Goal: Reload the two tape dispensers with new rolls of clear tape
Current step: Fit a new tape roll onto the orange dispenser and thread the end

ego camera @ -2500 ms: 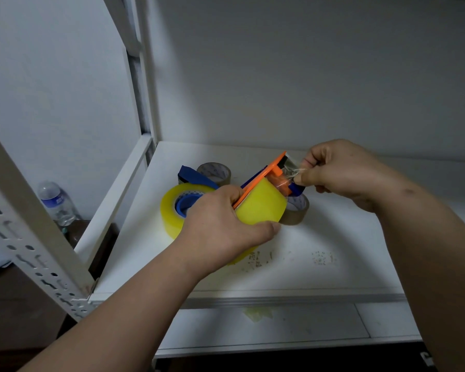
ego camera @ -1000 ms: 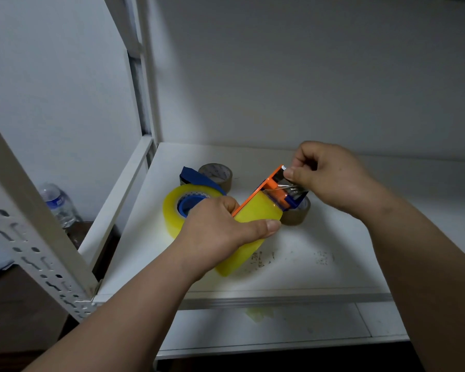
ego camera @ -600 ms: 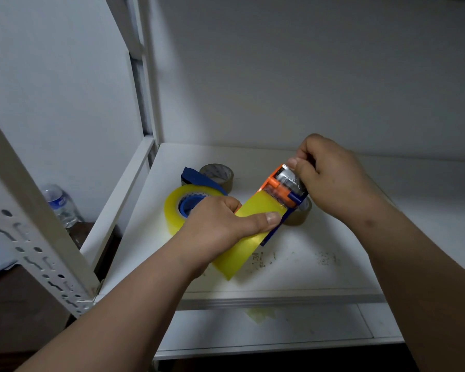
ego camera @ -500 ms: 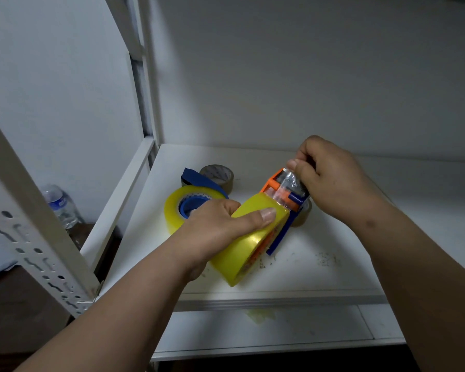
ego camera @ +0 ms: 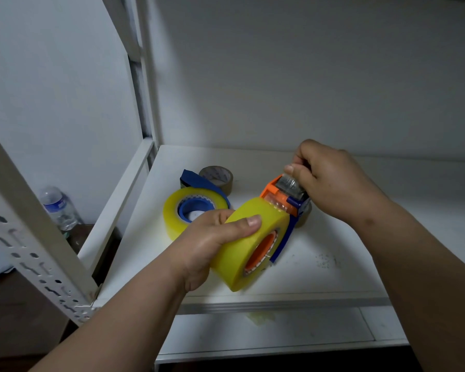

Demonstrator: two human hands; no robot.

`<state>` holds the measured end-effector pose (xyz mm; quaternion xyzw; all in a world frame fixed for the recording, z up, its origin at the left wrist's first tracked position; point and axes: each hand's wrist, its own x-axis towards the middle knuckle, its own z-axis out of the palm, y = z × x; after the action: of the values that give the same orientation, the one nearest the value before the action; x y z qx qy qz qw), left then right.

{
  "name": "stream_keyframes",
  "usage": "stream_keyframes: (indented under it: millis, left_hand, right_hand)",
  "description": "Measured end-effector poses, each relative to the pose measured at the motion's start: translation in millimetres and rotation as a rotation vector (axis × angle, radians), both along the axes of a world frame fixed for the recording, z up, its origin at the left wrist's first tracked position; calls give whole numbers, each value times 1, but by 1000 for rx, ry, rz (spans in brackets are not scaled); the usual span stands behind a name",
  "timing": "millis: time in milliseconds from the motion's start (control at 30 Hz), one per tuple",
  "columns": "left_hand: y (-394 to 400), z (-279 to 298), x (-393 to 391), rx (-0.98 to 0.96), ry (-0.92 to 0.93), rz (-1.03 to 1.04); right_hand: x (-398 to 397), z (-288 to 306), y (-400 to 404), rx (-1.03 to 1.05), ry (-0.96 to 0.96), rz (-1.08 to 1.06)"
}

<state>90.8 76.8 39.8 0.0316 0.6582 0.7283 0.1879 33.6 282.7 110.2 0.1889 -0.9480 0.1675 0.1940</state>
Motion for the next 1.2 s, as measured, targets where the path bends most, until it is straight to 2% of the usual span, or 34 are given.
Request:
stream_keyframes:
  millis: [300,467,667,800,1200]
  left_hand:
    - [4,-4,-2,-95,-47,75]
    - [6,-3,-7,-207,-18,112]
    - [5,-14,-6,-60,-41,56]
    - [-1,-20,-7,28,-68,60]
    - [-4,-25,-12,53,-83,69]
  right_hand:
    - [-6,9,4,-15,-15,-6]
    - [-14,16,9,-79,63,-39]
    - [-21,14,13,-137,29,-32]
    - [-24,9,19,-254,-53,-25]
    - [-28,3,24,-351,-79,-59]
